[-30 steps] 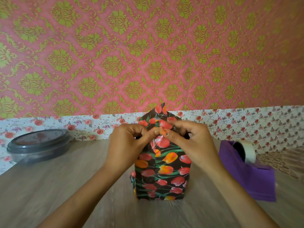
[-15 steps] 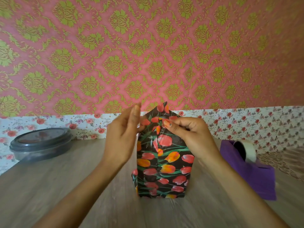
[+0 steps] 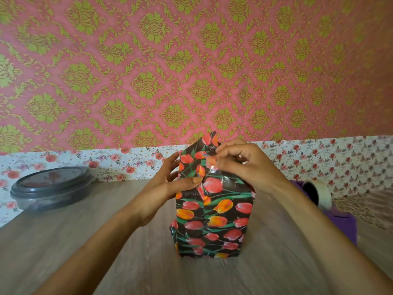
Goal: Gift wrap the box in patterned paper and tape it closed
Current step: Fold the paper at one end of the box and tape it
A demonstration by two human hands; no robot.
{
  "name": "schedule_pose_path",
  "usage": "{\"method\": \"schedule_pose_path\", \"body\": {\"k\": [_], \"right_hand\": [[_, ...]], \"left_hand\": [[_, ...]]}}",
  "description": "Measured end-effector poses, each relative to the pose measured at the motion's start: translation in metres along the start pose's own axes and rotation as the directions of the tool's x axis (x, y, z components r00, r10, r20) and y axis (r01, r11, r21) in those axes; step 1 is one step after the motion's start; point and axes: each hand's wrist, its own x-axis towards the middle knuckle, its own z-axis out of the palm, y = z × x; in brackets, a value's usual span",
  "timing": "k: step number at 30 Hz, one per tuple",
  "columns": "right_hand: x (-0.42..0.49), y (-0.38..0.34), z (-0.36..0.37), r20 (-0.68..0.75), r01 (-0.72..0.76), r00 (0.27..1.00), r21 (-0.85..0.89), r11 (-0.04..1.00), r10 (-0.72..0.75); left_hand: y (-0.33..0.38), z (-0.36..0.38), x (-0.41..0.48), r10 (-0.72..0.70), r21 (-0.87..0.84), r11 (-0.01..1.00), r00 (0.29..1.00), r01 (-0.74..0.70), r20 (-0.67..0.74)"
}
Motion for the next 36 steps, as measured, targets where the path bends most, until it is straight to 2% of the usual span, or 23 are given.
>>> {"method": "schedule_pose_path", "body": {"k": [2, 5, 8, 17, 20, 27, 30, 36], "right_hand": [[0.003, -0.002, -0.003, 0.034, 0.000, 0.999, 0.030, 1.000, -0.001], [0.011, -0.001, -0.005, 0.041, -0.020, 0.999, -0.091, 0.996, 0.024], [0.016, 0.004, -0.002, 0.053, -0.067, 0.996, -0.114, 0.991, 0.073], [0.015, 0.016, 0.008, -0.131, -0.166, 0.979, -0.075, 0.983, 0.155], [0.020, 0.015, 0.005, -0.091, -0.281, 0.956, -0.019, 0.960, 0.278], [0.029, 0.009, 0.000, -0.023, -0.409, 0.912, 0.011, 0.912, 0.409], [0.032, 0.007, -0.002, 0.007, -0.422, 0.906, 0.015, 0.906, 0.422], [0.033, 0.002, -0.004, 0.054, -0.415, 0.909, 0.009, 0.910, 0.414]], "left_hand": [[0.000, 0.000, 0.001, 0.010, 0.003, 1.000, 1.000, -0.010, -0.002], [-0.001, -0.002, 0.001, 0.021, 0.034, 0.999, 1.000, -0.021, 0.011], [0.001, -0.003, 0.000, 0.018, 0.059, 0.998, 1.000, -0.019, 0.014], [0.005, -0.004, 0.000, 0.020, 0.126, 0.992, 1.000, -0.020, 0.001], [0.015, 0.000, -0.001, -0.001, 0.215, 0.977, 1.000, 0.005, -0.019], [0.037, 0.012, 0.014, -0.105, 0.492, 0.861, 0.992, 0.128, -0.074], [0.033, 0.009, 0.018, -0.155, 0.434, 0.882, 0.983, 0.183, -0.100], [0.026, 0.015, 0.014, -0.136, 0.273, 0.948, 0.983, 0.165, -0.122]]}}
